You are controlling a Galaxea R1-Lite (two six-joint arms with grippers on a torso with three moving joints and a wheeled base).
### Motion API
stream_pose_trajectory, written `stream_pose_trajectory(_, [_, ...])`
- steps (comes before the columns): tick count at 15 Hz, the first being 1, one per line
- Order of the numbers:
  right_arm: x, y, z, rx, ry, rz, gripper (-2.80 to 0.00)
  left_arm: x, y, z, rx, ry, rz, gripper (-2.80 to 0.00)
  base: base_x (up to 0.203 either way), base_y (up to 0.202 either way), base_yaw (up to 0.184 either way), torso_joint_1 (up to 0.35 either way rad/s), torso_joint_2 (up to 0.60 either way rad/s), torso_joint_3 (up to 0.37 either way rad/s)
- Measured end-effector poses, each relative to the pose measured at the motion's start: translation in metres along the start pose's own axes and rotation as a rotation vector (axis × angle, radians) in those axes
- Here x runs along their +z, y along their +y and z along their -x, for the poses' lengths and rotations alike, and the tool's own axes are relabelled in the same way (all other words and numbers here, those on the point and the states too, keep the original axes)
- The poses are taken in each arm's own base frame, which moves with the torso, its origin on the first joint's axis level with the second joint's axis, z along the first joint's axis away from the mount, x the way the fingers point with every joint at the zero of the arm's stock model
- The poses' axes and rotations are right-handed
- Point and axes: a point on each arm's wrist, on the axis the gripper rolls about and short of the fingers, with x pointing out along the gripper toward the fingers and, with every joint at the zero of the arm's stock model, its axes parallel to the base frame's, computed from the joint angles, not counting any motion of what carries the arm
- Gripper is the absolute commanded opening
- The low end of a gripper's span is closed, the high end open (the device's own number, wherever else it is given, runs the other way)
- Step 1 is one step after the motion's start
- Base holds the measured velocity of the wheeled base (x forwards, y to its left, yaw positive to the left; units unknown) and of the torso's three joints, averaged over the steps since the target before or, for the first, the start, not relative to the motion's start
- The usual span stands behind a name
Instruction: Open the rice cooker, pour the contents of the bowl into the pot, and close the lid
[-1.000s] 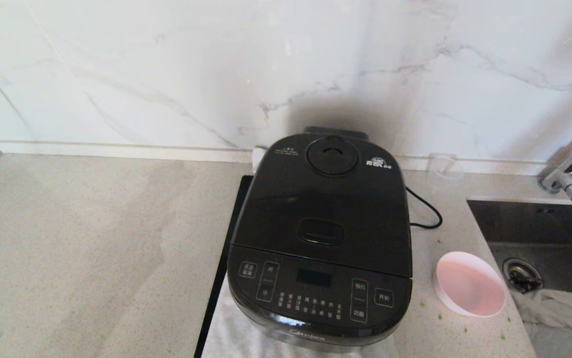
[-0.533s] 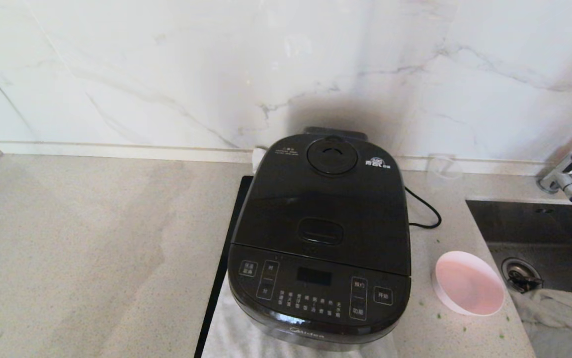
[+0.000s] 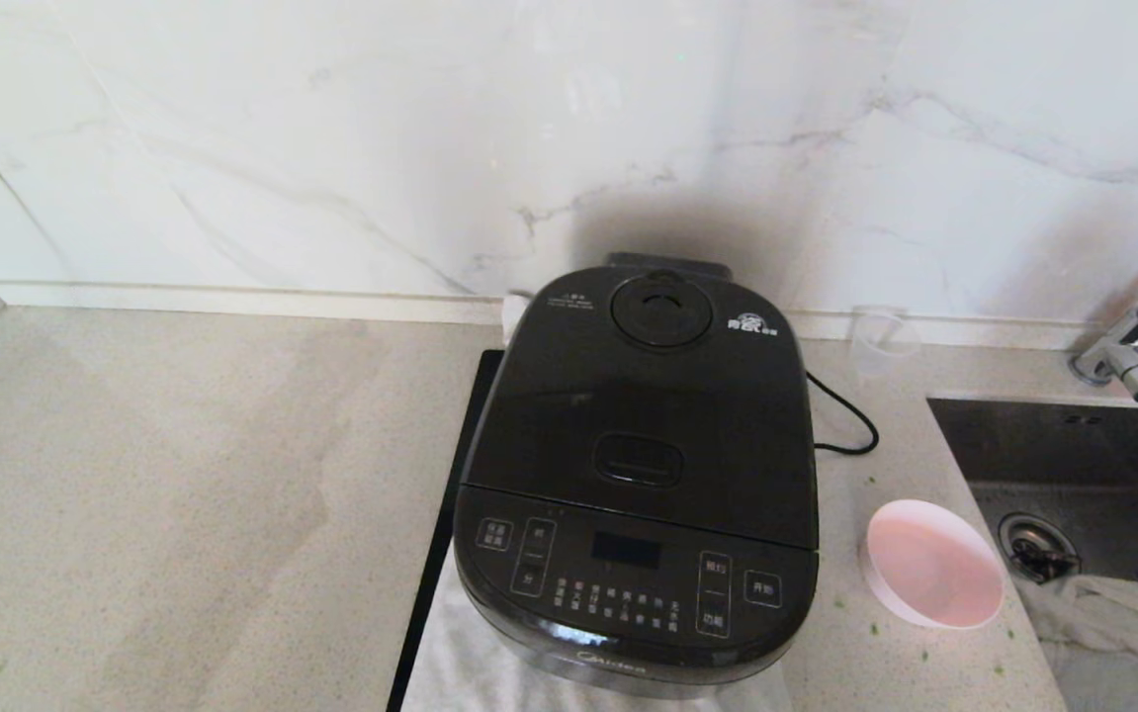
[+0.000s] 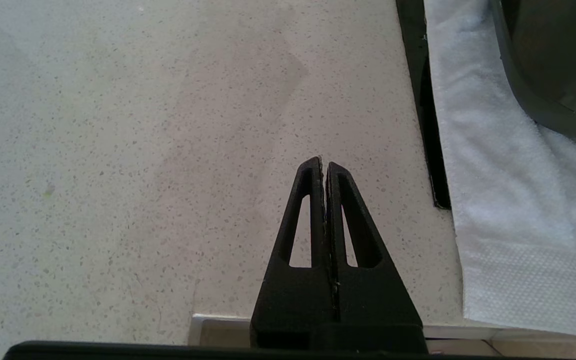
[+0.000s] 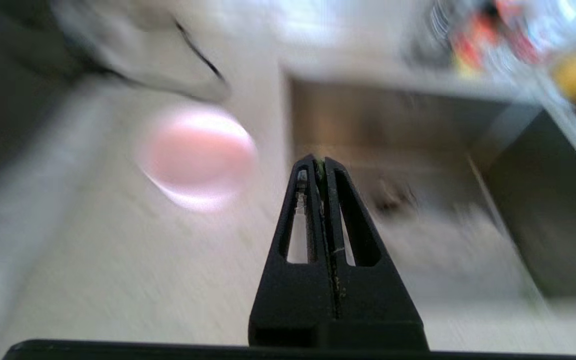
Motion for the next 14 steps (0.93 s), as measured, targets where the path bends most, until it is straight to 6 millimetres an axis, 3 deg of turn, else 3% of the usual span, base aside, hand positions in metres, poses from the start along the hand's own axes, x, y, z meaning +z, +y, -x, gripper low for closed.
stream_pose_trajectory(4, [-0.021, 0.005, 0.001, 0.197, 0.16, -0.005, -2.8, 0.0, 0.0, 0.0, 0.0, 0.0, 0.004, -2.8, 0.0, 0.0, 0.0, 0.0, 0.0, 0.0])
stream_pose_trajectory(14, [-0.023, 0.006, 0.0, 0.202, 0.154, -0.016, -2.8, 0.0, 0.0, 0.0, 0.0, 0.0, 0.004, -2.8, 0.0, 0.0, 0.0, 0.0, 0.0, 0.0])
